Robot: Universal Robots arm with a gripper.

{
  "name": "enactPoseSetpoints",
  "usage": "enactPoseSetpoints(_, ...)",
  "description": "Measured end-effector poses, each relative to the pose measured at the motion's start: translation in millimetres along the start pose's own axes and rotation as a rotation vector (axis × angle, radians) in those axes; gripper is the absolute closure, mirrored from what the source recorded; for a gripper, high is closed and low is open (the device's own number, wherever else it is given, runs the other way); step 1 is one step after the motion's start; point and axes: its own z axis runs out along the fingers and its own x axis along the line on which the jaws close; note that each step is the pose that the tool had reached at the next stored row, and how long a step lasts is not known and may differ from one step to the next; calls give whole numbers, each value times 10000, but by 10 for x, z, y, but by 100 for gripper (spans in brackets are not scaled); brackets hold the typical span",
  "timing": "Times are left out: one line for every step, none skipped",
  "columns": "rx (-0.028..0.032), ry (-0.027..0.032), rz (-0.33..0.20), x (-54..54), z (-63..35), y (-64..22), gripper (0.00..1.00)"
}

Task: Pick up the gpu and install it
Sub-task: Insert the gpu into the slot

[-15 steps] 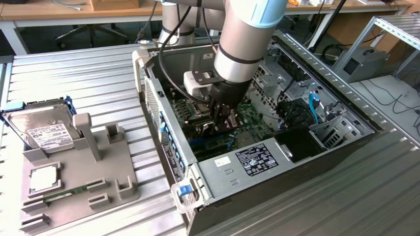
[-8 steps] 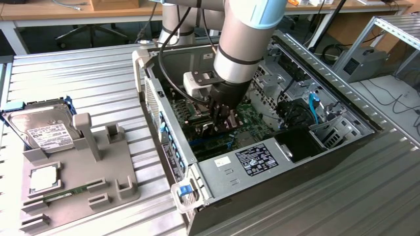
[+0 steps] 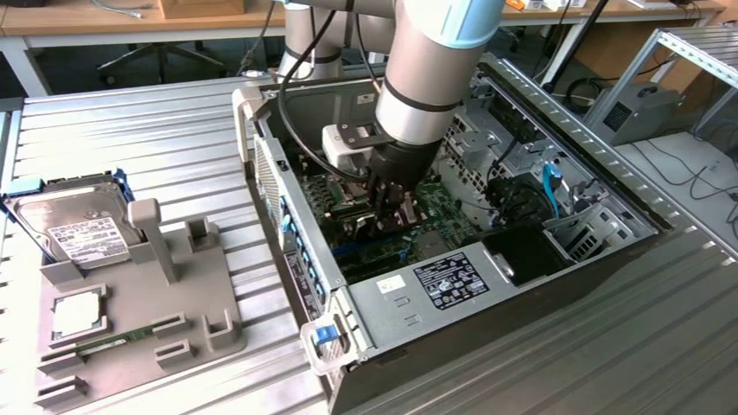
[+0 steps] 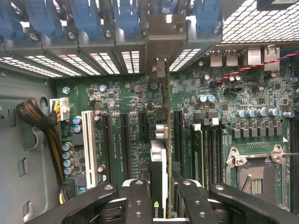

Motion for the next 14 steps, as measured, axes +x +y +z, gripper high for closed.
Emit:
enactPoseSetpoints(-1, -6, 0, 0, -1, 0, 73)
enactPoseSetpoints(-3, -35, 0, 1, -3, 1, 73)
enactPoseSetpoints(-6, -99, -2, 0, -3, 0, 73)
enactPoseSetpoints(-10, -171, -3, 0, -3, 0, 73)
enactPoseSetpoints(-13, -230, -4, 0, -3, 1, 73)
enactPoseSetpoints(-16, -276, -5, 0, -3, 1, 73)
enactPoseSetpoints(-16, -303, -6, 0, -2, 0, 73)
enactPoseSetpoints(-15, -308, -6, 0, -2, 0, 73)
enactPoseSetpoints(-16, -309, -6, 0, -1, 0, 73)
enactPoseSetpoints(-16, -309, -6, 0, -2, 0, 73)
enactPoseSetpoints(-16, -308, -6, 2, -2, 0, 73)
enactPoseSetpoints(-16, -308, -7, 6, -2, 0, 73)
enactPoseSetpoints(-17, -308, -6, 8, -2, 0, 73)
enactPoseSetpoints(-17, -308, -6, 11, -3, 0, 73)
